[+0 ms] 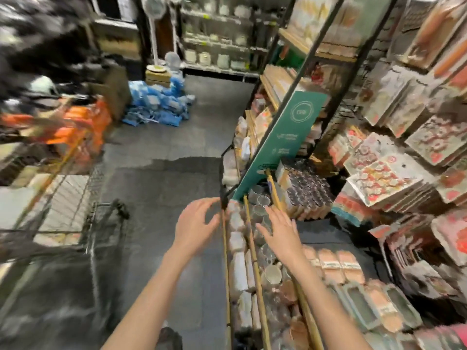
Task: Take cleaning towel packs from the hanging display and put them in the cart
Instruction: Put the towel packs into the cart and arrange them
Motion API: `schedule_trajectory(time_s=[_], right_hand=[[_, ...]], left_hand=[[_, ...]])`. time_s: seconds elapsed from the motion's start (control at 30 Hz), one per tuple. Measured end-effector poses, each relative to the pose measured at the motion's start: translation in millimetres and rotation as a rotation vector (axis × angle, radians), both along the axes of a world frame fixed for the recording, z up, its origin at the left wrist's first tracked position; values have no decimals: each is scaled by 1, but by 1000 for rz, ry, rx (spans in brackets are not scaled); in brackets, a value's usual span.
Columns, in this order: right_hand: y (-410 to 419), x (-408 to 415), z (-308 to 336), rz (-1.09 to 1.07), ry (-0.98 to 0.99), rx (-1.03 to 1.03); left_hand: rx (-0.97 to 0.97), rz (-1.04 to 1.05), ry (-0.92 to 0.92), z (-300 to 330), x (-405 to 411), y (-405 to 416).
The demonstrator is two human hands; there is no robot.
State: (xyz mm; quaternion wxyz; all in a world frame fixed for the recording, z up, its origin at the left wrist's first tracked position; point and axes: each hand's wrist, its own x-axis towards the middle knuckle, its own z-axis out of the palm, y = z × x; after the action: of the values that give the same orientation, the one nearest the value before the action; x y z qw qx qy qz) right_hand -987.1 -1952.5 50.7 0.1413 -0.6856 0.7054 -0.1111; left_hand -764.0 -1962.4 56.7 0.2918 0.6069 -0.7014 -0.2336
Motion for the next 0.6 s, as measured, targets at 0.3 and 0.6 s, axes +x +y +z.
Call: schedule_trajectory(time_s=[0.3, 0.6], right_hand=[[-137, 153, -14, 287, 62, -2], [-242, 302, -25, 520, 4, 77]], left_hand=[[9, 278, 14, -13, 141, -83], [4, 572, -73, -17, 286, -149]])
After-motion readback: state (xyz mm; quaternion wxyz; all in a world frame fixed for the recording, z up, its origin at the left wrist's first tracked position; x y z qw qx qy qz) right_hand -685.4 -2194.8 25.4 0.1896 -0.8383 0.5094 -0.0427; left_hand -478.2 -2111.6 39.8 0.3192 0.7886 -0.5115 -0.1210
